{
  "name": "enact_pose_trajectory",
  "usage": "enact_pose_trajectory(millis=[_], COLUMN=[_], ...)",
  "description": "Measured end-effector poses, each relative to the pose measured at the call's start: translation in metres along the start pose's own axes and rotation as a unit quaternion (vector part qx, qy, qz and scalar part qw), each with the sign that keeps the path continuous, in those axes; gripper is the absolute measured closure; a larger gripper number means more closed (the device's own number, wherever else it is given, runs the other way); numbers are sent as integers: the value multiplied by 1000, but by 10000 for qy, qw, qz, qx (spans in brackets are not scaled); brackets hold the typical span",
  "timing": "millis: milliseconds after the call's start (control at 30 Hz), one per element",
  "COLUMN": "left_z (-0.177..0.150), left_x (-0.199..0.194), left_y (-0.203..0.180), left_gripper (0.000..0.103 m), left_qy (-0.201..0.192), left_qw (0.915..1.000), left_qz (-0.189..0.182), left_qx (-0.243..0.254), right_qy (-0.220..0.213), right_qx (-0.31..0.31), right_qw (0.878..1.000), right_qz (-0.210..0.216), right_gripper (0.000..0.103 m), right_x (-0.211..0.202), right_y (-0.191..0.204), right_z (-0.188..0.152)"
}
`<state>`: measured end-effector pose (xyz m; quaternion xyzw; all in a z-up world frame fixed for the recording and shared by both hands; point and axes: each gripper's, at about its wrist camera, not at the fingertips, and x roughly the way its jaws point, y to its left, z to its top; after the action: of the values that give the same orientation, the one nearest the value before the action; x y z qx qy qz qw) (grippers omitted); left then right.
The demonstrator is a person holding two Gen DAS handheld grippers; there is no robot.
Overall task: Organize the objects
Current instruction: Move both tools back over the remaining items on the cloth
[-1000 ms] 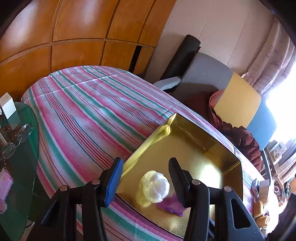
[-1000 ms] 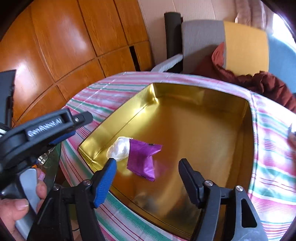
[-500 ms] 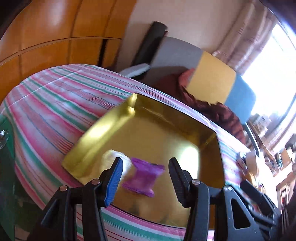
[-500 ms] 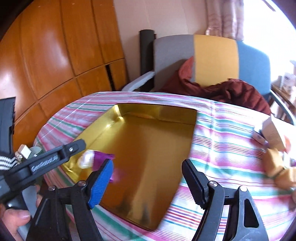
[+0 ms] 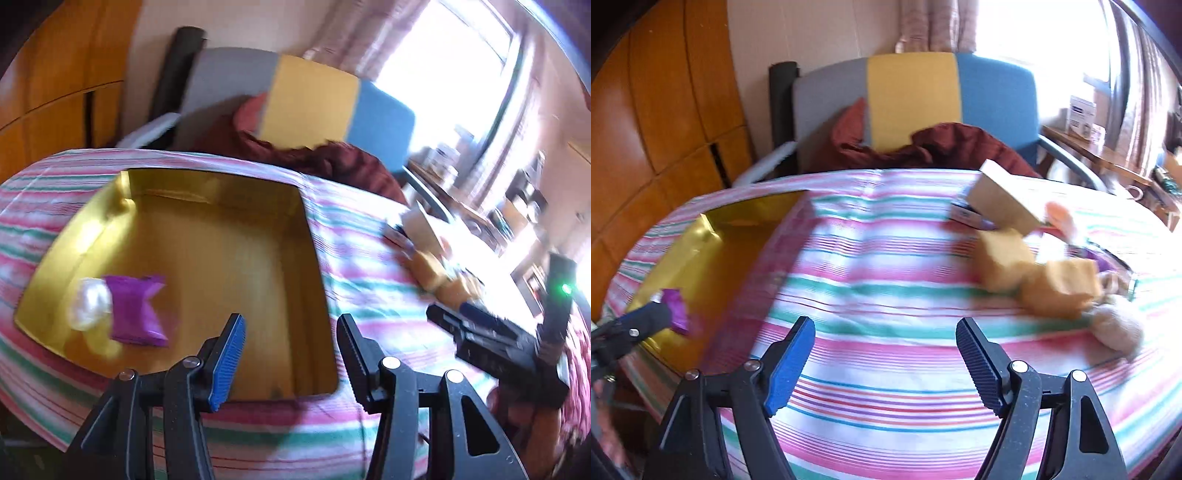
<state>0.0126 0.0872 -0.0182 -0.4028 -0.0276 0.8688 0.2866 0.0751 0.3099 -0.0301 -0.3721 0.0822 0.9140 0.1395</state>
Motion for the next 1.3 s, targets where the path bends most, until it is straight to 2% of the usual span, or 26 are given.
enact_pose_trajectory(millis=[67, 200, 300, 400, 500, 667, 733, 767, 900, 1100, 1300], left_z=[-3, -12, -18, -24, -31, -39, -41, -41, -40, -32, -16], left_x=[3, 4, 8, 10, 14, 21, 23, 25, 34, 53, 72], left_y=[-14, -37, -49, -61, -72, -88, -94, -95, -104, -125, -155], left_gripper=[51, 51, 51, 51, 51, 51, 51, 51, 51, 51, 51], left_qy=[131, 240, 343, 419, 529, 728, 772, 791, 887, 963, 911], left_qw=[9996, 9979, 9964, 9948, 9929, 9885, 9871, 9864, 9845, 9809, 9768], left_qz=[-152, -335, -456, -524, -573, -666, -661, -667, -712, -779, -874], left_qx=[214, 498, 632, 767, 898, 1142, 1241, 1275, 1339, 1497, 1730], right_qy=[30, 146, 430, 783, 1070, 1145, 1335, 1273, 1356, 1399, 1442], right_qx=[-96, -136, -316, -593, -661, -258, -231, -340, -502, -18, 184], right_qw=[9997, 9983, 9956, 9914, 9894, 9915, 9895, 9902, 9882, 9896, 9871], right_qz=[-215, -556, -773, -864, -731, -566, -498, -460, -513, -340, -667], right_gripper=[23, 12, 10, 9, 9, 9, 16, 22, 25, 29, 29], right_x=[-3, -7, -1, 13, 25, 37, 42, 41, 41, 37, 32], right_y=[-27, -84, -125, -159, -183, -199, -200, -196, -190, -203, -211], right_z=[2, 18, 31, 33, 28, 14, 11, 11, 7, 10, 8])
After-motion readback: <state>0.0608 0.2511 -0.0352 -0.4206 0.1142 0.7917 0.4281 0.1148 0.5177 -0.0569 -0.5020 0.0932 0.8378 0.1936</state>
